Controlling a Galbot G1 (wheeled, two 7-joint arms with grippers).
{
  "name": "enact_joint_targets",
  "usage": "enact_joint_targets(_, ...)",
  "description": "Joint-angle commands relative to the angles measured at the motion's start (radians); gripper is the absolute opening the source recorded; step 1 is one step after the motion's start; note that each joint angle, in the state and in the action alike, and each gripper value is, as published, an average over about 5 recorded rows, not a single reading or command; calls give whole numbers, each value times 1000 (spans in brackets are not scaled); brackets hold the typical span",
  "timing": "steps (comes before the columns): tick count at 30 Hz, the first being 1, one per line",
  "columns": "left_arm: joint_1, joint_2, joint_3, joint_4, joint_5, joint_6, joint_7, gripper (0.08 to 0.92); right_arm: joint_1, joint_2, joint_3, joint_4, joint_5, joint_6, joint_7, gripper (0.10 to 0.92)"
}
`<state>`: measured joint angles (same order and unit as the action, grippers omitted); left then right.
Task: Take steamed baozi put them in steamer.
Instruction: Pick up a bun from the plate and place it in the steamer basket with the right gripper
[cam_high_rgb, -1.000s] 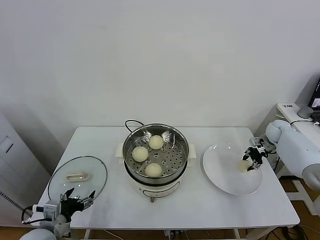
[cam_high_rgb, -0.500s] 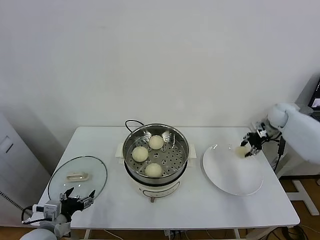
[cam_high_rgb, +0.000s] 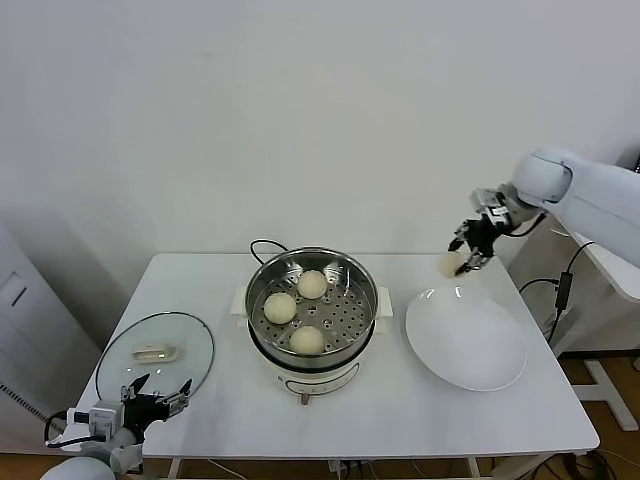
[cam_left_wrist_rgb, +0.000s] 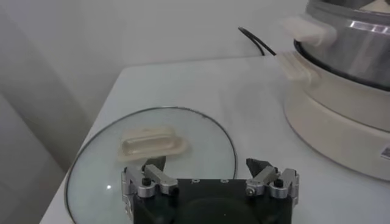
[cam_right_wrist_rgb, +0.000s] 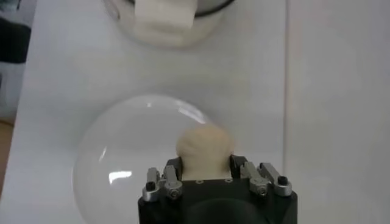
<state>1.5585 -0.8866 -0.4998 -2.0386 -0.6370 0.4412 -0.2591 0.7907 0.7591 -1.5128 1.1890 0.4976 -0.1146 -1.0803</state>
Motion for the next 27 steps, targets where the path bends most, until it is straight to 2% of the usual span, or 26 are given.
enact_joint_targets(1,-1,0,1,1,0,-1,0,823,181,114,-157,157,241,-194,120,493)
enact_joint_targets(11,-2,0,1,0,0,-2,0,823,135,225,-124,200,364,-308,257,492)
enact_joint_targets(27,1,-4,0,2,-1,-5,1,823,44,346,-117,226,451,-393,407,493)
